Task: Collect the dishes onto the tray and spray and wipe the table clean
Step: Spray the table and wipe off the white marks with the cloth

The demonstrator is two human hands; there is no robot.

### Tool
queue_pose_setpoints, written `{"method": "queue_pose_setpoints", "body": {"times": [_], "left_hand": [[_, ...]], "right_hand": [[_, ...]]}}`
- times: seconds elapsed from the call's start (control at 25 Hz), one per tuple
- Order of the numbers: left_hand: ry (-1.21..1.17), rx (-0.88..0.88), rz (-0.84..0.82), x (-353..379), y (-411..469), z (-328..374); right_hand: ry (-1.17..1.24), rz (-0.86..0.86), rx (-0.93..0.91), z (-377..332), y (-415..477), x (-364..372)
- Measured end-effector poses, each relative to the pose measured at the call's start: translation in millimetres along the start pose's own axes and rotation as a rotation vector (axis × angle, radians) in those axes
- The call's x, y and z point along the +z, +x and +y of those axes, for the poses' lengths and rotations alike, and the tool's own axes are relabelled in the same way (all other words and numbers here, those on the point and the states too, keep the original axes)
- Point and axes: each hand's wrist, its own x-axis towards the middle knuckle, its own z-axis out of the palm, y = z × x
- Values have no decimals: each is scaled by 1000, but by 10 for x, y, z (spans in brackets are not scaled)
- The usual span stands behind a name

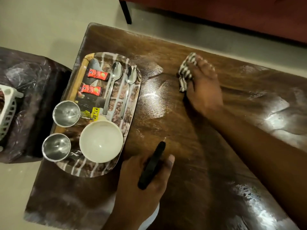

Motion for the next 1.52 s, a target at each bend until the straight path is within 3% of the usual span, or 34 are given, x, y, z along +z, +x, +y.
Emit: {"method": "queue_pose_setpoints", "body": {"times": [0.08,0.24,0.28,0.32,0.4,0.56,0.64,0.72,0.88,0.92,1.0,1.12,1.24,1.32,1.44,1.52], "left_hand": [[-7,3,-53,-72,-126,-94],[30,9,-173,-234,-460,-262],[47,15,-178,-271,-558,-307],[48,2,-174,-303,-658,-357],[17,-75,-208,-398,-848,-495],[-29,-215,-211,-534,-1154,-662],[1,-208,-159,-557,-1261,-666],[0,-172,-141,-591,-1333,-627],[46,-78,-194,-731,-1575,-754],[42,-65,-223,-746,-1659,-804],[83,-41,-253,-733,-1875,-877],[113,-68,-210,-615,-2173,-1058],[154,-47,-121,-538,-2391,-1226],[145,-45,-53,-511,-2496,-1262],[94,4,37,-619,-2510,-1220],[60,87,122,-801,-2435,-1190]], "right_hand": [[28,-53,-84,-235,-595,168],[-94,-338,-873,-328,-1971,363],[-117,-373,-993,-188,-2152,321],[-150,-402,-995,-33,-2269,264],[-142,-350,-653,161,-2439,190],[176,95,366,-481,-2829,416],[242,154,539,-1122,-3047,652],[228,86,390,-1592,-3333,876],[61,-172,-301,-1497,-4076,954],[19,-188,-316,-1306,-4249,873],[36,-151,-155,-859,-4580,732],[153,42,344,-448,-4899,560],[203,208,723,-859,-4793,748],[217,143,618,-1351,-4658,916],[200,-57,151,-1925,-4497,1130],[271,-127,-6,-2089,-4353,1104]]}}
